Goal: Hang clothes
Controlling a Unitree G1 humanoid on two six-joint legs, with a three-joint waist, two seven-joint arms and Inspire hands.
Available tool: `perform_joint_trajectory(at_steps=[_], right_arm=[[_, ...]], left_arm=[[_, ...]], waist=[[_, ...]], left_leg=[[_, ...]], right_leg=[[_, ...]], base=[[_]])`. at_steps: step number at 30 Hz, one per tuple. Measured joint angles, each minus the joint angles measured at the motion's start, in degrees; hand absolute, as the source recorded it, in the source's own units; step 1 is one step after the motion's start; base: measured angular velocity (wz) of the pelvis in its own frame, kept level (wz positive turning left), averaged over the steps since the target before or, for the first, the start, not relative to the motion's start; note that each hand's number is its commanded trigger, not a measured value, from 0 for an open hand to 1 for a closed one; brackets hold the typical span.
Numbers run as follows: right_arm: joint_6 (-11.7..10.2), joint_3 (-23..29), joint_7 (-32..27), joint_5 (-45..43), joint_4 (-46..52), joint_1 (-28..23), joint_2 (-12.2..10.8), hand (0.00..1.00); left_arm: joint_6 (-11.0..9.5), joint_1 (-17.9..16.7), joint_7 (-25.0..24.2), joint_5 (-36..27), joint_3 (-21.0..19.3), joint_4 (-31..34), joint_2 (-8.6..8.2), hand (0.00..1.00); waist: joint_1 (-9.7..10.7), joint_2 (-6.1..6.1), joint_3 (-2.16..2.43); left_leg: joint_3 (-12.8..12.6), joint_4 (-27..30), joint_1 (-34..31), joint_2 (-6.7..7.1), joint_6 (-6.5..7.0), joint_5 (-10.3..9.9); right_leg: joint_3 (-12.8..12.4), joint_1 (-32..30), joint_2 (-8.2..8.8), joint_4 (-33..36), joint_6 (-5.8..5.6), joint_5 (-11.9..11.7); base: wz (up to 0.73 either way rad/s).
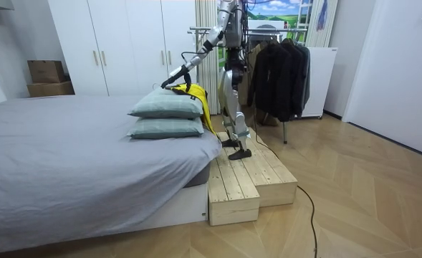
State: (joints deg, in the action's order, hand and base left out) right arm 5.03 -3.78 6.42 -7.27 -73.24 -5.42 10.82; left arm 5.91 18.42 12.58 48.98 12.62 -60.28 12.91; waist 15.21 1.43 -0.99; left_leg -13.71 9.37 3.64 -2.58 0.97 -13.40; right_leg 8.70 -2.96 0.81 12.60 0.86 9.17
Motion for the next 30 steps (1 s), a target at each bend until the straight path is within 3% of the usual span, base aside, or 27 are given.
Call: perform_joint_trajectory(at_steps=[9, 14, 22, 30], right_arm=[[-0.1, 0.0, -0.8, 0.1, 0.4, 0.9, 0.0, 0.00], [-0.1, 0.0, -0.7, -0.1, 0.1, 1.0, 0.0, 0.00], [-0.3, 0.0, -0.4, -3.4, -0.6, 1.0, -0.1, 0.00], [-0.3, -0.1, 0.1, -3.6, -0.6, 1.5, -0.1, 0.00]], left_arm=[[-0.4, -0.1, -2.1, -2.2, 4.3, 0.5, -3.33, 0.00], [-1.1, -0.1, -4.6, -2.2, 4.5, -0.5, -3.26, 0.00], [-1.1, -0.1, -11.2, -7.2, 7.9, -0.5, -2.91, 0.00], [-1.2, -0.1, -13.4, -8.9, 8.2, -0.5, -2.73, 0.00]], waist=[[0.5, 0.74, -0.23], [0.7, 1.06, -0.05], [0.9, 0.49, -0.30], [1.1, 0.43, -0.27]], left_leg=[[0.0, 0.2, 0.0, 0.05, 0.00, 0.0], [-0.2, 0.2, 0.1, 0.11, -0.01, 0.0], [-0.2, -0.1, 0.9, 0.20, -0.01, 0.0], [-0.4, -0.1, 1.1, 0.24, -0.01, 0.0]], right_leg=[[0.1, 0.1, 0.14, 0.1, -0.05, 0.0], [0.0, 0.1, 0.14, 0.2, -0.05, 0.0], [-0.2, 0.8, 0.13, 0.0, -0.15, 0.0], [-0.3, 0.9, 0.11, 0.1, -0.20, 0.0]], base=[[0.00], [0.00], [0.00], [0.00]])
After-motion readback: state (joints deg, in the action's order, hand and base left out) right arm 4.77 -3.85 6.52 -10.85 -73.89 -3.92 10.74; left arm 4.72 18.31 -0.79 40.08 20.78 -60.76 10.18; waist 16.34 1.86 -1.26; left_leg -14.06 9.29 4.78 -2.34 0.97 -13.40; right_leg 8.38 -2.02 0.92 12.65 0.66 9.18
